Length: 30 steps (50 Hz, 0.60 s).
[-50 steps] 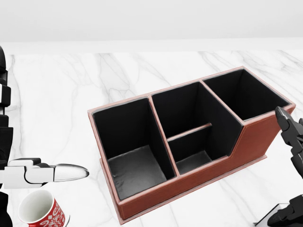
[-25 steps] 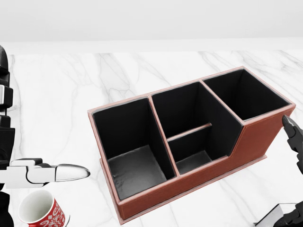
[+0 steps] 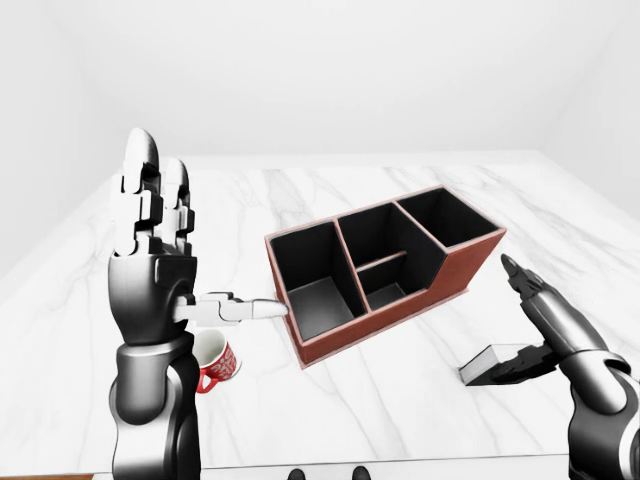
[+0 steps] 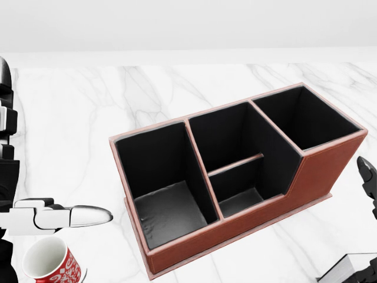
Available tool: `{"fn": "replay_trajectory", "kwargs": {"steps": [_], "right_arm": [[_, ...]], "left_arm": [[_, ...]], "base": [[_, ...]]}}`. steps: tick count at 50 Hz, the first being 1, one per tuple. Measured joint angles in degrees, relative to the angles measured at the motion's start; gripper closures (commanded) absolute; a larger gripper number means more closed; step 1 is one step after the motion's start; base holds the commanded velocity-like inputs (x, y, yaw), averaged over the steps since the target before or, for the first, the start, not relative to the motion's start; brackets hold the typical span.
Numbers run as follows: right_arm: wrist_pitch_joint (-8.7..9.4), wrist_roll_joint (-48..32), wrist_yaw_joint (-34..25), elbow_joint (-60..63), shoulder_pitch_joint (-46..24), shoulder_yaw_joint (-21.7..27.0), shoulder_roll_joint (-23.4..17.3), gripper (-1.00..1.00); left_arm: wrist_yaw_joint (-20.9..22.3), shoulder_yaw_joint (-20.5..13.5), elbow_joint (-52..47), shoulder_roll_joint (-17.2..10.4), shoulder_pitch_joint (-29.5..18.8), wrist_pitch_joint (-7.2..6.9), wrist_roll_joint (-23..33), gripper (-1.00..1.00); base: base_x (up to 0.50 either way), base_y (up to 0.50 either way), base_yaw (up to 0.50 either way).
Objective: Pick up the book and place it in the back compartment of the caddy.
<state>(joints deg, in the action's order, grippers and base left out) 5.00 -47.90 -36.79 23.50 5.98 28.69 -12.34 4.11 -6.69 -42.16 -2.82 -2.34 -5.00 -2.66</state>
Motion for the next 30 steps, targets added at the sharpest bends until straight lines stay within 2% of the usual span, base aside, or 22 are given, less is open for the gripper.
{"fn": "replay_trajectory", "kwargs": {"steps": [30], "right_arm": [[0.0,0.8,1.9,-4.3,0.4,1.3,-1.1,-1.0]], "left_arm": [[0.0,0.0,0.1,0.0,0.0,0.0,0.1,-1.0]], "base": [[0.0,0.0,0.0]]}}
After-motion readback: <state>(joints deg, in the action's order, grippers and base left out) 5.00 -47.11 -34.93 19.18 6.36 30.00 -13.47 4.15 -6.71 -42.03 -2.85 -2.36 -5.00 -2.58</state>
